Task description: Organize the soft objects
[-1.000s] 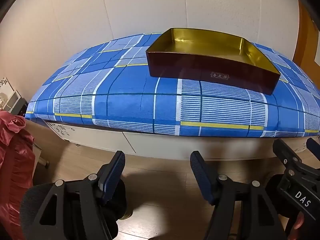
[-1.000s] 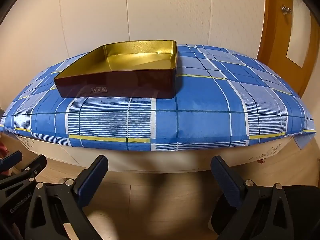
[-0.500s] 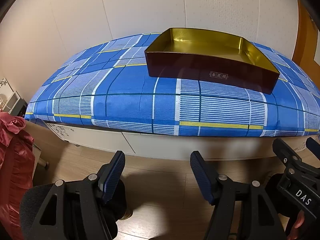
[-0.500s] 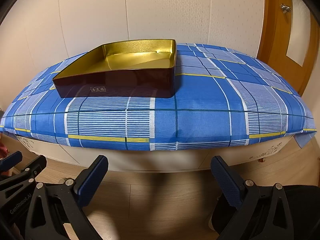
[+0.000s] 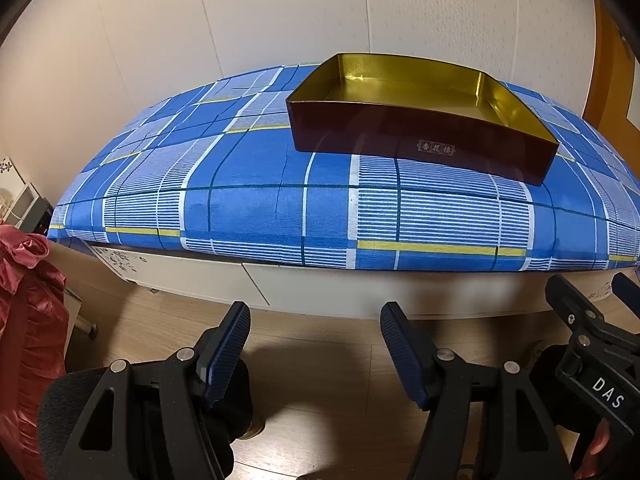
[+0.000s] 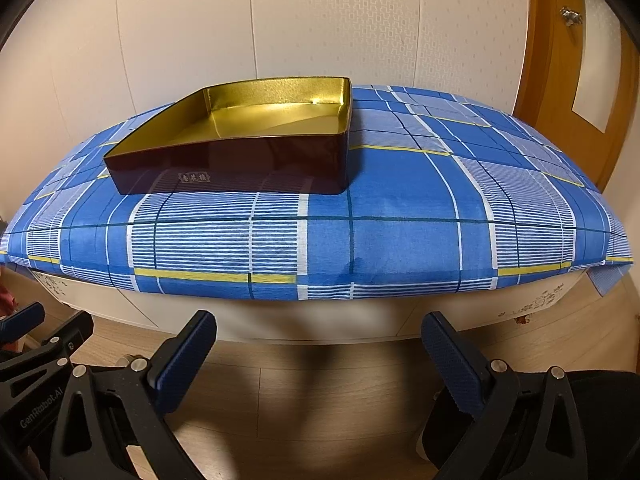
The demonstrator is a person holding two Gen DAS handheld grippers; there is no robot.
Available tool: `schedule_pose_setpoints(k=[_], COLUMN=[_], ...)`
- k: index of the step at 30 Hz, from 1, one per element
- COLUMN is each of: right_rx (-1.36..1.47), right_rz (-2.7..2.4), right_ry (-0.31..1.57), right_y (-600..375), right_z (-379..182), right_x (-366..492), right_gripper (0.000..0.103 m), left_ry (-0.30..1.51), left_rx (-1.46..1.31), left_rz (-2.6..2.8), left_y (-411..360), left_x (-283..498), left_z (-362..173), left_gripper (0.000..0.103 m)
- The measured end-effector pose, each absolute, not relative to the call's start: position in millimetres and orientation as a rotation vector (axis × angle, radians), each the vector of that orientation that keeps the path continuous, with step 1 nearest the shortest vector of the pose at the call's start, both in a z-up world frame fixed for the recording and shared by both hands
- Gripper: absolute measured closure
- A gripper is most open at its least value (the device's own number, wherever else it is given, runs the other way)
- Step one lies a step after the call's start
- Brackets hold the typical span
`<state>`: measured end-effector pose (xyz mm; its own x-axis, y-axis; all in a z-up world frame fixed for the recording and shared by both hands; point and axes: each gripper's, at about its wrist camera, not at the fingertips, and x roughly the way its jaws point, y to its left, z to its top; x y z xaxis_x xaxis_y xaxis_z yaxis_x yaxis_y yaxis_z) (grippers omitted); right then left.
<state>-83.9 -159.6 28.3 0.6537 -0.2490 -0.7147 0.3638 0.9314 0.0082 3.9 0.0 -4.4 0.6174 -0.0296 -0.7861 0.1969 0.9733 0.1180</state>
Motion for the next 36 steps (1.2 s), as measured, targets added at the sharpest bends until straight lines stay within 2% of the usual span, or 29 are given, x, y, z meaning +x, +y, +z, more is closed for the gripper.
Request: schedule_pose_setpoints(k=[36], right_rx=[0.173], right_rz=[-0.343], right_ry=[0.846], right_y=[-162.9], right_z=[16.3], right_x=[-77.7], right_gripper=[0.000], left_ry=[0.951], left_rx=[0.215], left_rz=[-0.114], left_y=[3.2], left_x=[9.7], left_z=[-14.2], left_gripper=[0.034])
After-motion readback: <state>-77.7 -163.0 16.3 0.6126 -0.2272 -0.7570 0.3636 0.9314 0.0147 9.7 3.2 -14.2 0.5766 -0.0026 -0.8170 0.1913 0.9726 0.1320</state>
